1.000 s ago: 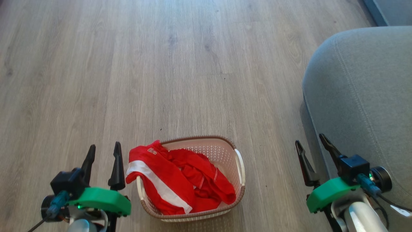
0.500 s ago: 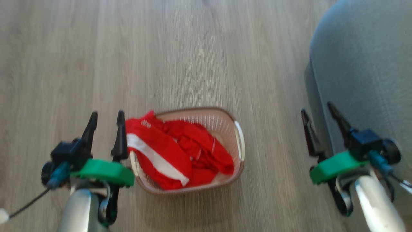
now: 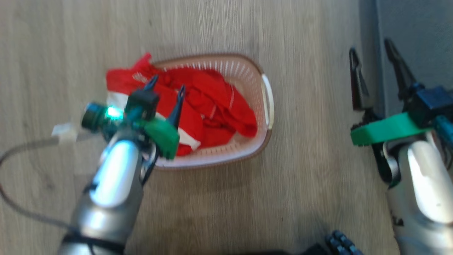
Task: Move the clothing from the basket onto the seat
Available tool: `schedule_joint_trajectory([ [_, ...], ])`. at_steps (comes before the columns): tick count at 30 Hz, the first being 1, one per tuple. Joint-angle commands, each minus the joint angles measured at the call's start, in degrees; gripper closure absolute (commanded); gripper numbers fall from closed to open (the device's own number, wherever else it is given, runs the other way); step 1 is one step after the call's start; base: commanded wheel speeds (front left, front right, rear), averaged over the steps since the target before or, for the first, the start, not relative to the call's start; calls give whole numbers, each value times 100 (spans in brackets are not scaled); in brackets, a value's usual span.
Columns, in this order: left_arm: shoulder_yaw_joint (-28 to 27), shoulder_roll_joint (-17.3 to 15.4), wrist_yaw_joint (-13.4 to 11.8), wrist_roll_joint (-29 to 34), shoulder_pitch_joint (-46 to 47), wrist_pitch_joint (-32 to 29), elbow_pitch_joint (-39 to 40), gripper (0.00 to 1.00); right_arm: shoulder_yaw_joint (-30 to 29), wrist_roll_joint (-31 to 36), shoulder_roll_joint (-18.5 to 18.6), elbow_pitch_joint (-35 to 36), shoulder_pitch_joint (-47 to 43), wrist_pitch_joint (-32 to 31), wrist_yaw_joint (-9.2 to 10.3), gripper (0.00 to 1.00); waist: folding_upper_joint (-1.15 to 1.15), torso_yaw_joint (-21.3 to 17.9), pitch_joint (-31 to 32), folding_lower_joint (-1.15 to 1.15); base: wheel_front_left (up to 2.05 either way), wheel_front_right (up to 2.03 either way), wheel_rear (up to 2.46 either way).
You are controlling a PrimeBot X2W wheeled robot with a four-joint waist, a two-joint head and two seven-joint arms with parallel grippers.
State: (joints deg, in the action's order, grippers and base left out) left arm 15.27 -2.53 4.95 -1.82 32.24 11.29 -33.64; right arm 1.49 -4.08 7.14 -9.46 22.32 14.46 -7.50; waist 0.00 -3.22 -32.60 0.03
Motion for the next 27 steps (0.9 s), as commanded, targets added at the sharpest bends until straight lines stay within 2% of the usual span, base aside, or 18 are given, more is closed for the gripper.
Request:
schedule_joint_trajectory([
  [1, -79, -133, 26, 81, 242, -114, -28, 0, 127, 26, -34, 218, 64, 54, 1, 0, 0, -100, -606, -3, 0, 0, 0],
  [7, 441, -159, 96, 558, 1293, -799, -1110, 0, 202, -6, -90, 329, 294, 54, 1, 0, 0, -302, -1211, -3, 0, 0, 0],
  [12, 738, -171, 182, 692, 1932, -1340, -1973, 0, 198, -26, -105, 433, 394, 54, 1, 0, 0, -453, -1596, -3, 0, 0, 0],
  [27, 1072, -139, 242, 522, 2920, -1540, -3495, 0, 260, -133, -143, 662, 484, 54, 1, 0, 0, -713, -2250, -3, 0, 0, 0],
])
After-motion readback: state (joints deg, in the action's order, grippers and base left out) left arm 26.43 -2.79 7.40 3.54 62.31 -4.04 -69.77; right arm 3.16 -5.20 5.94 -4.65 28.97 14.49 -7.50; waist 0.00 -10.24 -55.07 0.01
